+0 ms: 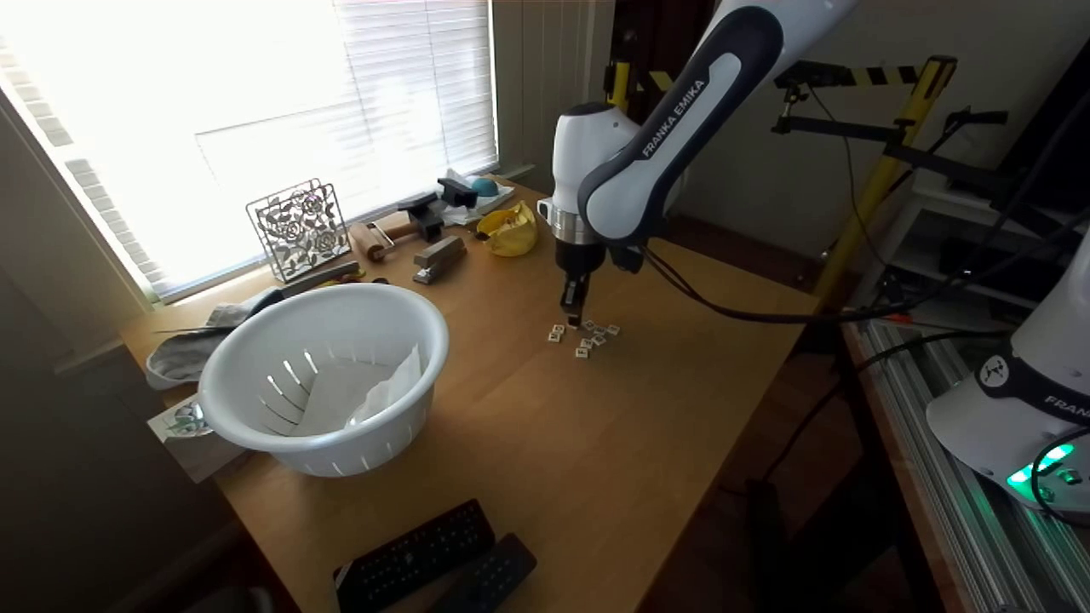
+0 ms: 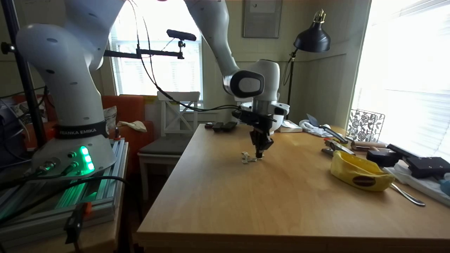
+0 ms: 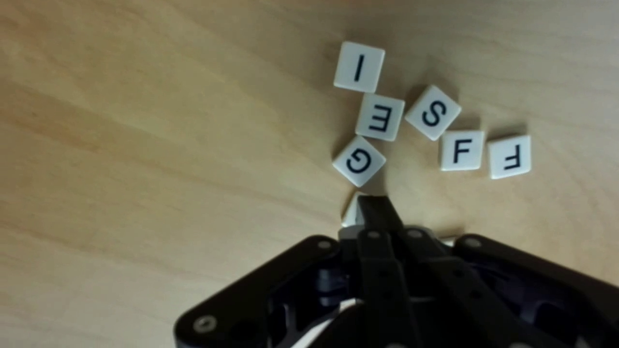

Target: Create the word 'More' with the tiles.

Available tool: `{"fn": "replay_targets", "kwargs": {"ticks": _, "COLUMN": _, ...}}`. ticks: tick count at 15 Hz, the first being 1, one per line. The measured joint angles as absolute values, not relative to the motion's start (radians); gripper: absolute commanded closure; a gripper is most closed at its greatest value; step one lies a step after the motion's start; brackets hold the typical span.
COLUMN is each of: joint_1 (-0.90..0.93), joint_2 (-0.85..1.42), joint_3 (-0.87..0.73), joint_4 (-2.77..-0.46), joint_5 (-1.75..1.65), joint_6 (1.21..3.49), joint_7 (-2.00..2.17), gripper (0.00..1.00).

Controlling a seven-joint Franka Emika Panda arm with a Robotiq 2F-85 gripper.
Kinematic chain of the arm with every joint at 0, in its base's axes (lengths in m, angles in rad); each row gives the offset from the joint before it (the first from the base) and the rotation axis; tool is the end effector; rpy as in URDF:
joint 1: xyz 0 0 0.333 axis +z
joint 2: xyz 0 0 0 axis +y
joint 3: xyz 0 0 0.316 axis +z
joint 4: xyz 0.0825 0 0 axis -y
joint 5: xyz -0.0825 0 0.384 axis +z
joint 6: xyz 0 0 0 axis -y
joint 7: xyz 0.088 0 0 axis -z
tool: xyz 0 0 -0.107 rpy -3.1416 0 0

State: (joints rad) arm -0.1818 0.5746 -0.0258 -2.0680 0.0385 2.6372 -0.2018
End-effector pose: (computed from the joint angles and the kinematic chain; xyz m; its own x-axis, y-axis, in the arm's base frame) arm 0.5719 -0.1216 0.1484 0.9994 -0.0354 -0.0041 -0.0355 -0.9994 -0.0053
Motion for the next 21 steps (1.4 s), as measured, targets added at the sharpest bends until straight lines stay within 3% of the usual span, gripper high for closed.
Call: {"fn": "replay_targets", "kwargs": {"ticks": 21, "joint_1": -0.181, "joint_2": 0.596, "joint_3": -0.019, "joint_4": -2.033, "joint_5": 0.03, "joint_6": 2.646, "joint_7": -0.303, "gripper": 1.0}}
